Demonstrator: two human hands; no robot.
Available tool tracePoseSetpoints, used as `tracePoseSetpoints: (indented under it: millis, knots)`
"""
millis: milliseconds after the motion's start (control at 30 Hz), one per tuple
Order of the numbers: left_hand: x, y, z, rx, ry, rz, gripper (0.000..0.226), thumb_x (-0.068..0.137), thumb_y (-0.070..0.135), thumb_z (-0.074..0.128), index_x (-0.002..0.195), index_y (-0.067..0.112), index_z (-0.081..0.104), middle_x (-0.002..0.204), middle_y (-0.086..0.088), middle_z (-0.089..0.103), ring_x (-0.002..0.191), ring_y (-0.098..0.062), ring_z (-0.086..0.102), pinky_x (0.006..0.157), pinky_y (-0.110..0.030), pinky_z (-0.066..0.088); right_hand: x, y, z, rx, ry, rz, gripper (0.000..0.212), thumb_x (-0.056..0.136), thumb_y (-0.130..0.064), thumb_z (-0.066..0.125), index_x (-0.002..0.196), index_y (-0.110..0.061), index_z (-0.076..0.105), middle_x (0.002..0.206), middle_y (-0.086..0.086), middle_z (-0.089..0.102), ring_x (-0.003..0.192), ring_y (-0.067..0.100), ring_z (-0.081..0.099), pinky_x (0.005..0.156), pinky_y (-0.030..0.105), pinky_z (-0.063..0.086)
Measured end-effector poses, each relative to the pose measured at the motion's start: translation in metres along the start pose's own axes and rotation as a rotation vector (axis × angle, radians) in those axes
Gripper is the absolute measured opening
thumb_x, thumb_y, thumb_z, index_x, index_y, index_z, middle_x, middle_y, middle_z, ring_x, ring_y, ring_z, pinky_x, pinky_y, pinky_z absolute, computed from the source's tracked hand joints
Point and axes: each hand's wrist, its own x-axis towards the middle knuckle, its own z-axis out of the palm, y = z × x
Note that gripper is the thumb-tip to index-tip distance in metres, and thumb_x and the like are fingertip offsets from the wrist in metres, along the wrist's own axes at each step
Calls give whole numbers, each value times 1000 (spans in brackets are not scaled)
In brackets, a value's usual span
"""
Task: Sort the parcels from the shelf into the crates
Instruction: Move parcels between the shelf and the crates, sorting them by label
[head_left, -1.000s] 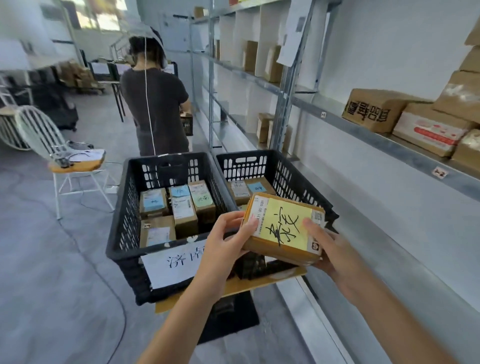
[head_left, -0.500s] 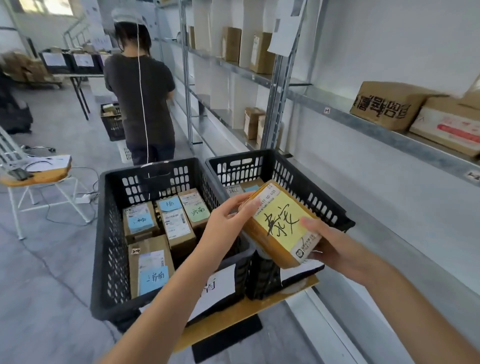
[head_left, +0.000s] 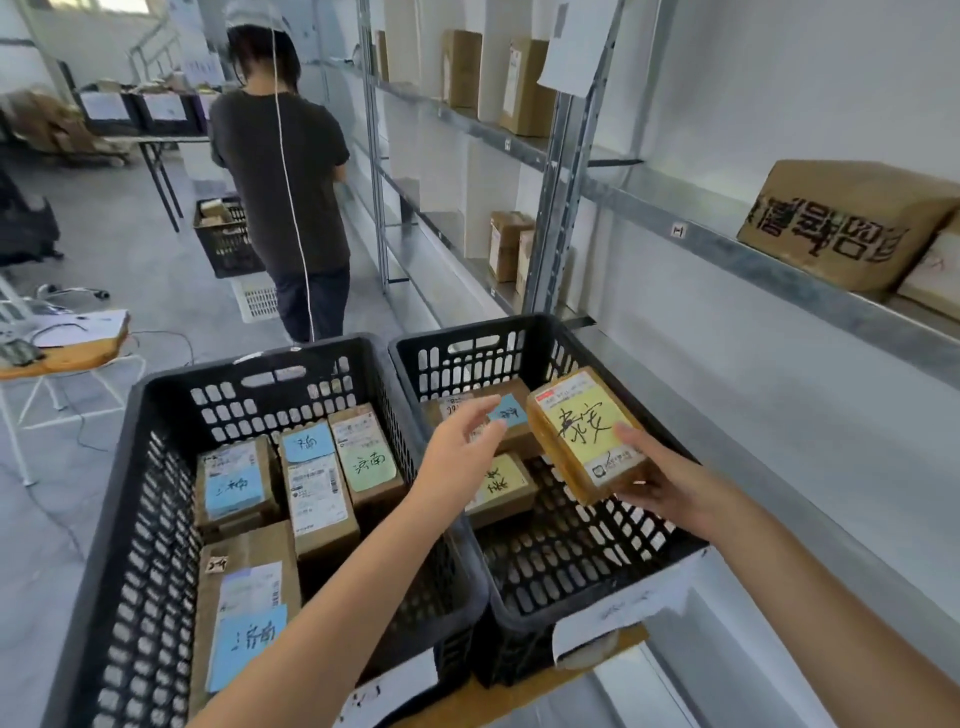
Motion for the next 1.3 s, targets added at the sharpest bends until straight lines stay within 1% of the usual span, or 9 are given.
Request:
tracePoseSetpoints:
  millis: [100,233,567,800,900,1000,1100,1233,1300]
  knots:
    - [28,-12,8,23,29,-45,39,101,25,52,140,26,53,141,4,55,131,-11,49,111,-37,41,36,7,-8,36,51,84,76,57,-45,93,120,-15,63,117,14,70,107,28,66,74,39,61]
    - [66,-27,21,44,64,-102,38,101,25,52,138,28,53,141,4,53,132,-13,47,111,-41,42,79,15,-13,-34,28,189,69,61,-40,89,118,-11,64,107,16,74,104,28,66,71,39,61]
    - [135,-53,48,98,128,-151,37,101,29,50,138,31,53,143,13,51,135,-6,42,112,-38,39,178,36,-12,-96,-10,388,52,85,-32,75,126,-4,58,123,20,66,116,34,61,97,53,52]
    - [163,-63,54,143,132,-236,34,100,30,50,133,36,55,136,9,55,121,-8,52,88,-26,43,211,52,-13,-167,-75,460,37,100,-18,54,128,5,54,123,23,65,120,34,59,107,50,43]
    - [170,-63,62,176,123,-237,34,100,27,50,134,34,55,138,12,53,126,-9,50,98,-32,46,218,57,-6,-338,-61,431,38,103,-24,49,130,2,52,121,19,66,115,31,62,102,47,48]
    - [171,-60,68,224,117,-221,36,101,23,50,136,29,55,139,16,51,131,-9,47,110,-40,43,219,56,-1,-760,-42,269,39,103,-34,48,124,-3,60,106,7,67,95,21,65,89,36,55]
    - [161,-60,74,297,90,-221,38,102,29,47,140,28,51,140,10,52,124,-20,54,104,-38,46,214,44,2,-1033,-24,130,29,100,-28,50,121,-9,59,117,7,66,94,19,63,78,29,52]
    - [144,-55,76,349,41,-194,43,102,38,47,144,29,45,143,8,49,132,-10,46,106,-35,43,201,24,3,-1106,-5,55,15,99,-27,51,107,-15,54,115,6,68,87,18,64,75,32,56]
    - [141,-47,71,402,39,-159,44,102,38,47,145,27,45,146,8,47,135,-10,43,111,-37,40,191,11,1,-1058,-42,-17,23,99,-26,52,117,-12,55,120,9,66,97,21,66,84,36,58]
